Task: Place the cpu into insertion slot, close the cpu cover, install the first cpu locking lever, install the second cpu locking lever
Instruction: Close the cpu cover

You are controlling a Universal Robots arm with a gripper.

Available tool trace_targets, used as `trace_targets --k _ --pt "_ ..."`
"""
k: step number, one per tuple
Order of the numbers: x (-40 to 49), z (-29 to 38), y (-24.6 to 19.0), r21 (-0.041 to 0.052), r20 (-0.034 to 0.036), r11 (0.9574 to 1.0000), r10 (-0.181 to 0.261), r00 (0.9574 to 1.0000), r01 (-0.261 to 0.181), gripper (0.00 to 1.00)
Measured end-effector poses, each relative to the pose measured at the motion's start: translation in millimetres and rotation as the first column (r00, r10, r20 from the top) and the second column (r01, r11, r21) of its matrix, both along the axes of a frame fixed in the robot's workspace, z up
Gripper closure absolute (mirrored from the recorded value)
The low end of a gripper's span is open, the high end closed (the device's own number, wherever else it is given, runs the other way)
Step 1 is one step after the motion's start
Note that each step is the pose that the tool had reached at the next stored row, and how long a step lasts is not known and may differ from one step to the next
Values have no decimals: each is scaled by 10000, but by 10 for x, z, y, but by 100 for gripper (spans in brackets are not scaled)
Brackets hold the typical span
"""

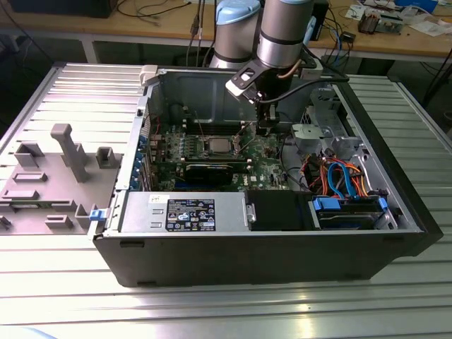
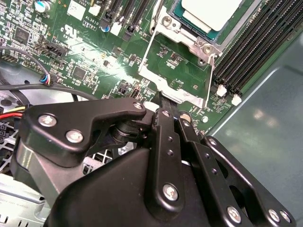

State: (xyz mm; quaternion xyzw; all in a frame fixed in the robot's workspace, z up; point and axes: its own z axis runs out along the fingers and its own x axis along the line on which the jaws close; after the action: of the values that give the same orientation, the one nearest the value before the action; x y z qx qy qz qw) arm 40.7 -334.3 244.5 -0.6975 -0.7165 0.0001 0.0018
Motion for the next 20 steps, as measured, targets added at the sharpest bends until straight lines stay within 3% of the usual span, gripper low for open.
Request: trace_targets --k 20 --pt "-71 -1 0 0 0 10000 1 10000 -1 89"
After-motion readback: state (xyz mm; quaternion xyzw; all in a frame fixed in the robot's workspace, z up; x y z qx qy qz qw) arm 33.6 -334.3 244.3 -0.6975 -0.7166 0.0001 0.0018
